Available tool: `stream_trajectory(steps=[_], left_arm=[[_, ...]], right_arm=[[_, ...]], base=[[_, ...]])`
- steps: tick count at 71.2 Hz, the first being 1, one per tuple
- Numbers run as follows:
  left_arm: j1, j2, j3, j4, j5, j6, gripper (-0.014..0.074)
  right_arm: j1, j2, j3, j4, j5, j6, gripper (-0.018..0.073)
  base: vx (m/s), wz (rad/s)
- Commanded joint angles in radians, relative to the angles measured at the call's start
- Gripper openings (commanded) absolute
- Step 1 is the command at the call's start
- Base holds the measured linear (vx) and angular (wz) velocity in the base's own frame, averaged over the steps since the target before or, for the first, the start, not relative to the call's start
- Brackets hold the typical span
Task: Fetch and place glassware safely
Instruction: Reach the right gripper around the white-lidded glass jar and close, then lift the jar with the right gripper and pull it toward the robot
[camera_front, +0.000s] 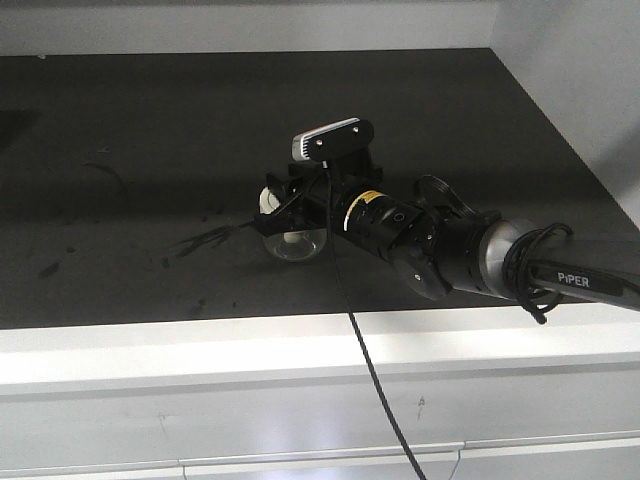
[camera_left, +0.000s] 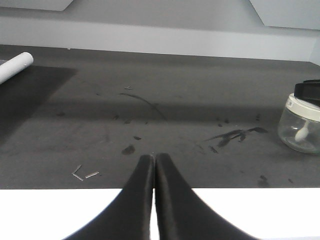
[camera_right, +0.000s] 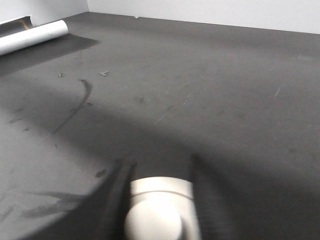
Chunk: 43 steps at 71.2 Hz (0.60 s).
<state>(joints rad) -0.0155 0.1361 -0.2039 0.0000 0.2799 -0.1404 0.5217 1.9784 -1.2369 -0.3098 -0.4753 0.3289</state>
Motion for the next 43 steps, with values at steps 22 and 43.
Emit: stream_trajectory(steps=[22, 43], left_arm=[[0.001, 0.011, -0.027, -0.011, -0.074, -0.003, -0.0007], [0.001, 0.011, -0.027, -0.011, -0.074, -0.003, -0.0007]], right_arm=[[-0.017, -0.088, -0.019, -0.007, -0.009, -0.002, -0.0008], [-0.074, -0.253, -0.019, -0.036, 0.088, 0.031, -0.0001]], base=[[0.00, 0.00], [0.00, 0.00]])
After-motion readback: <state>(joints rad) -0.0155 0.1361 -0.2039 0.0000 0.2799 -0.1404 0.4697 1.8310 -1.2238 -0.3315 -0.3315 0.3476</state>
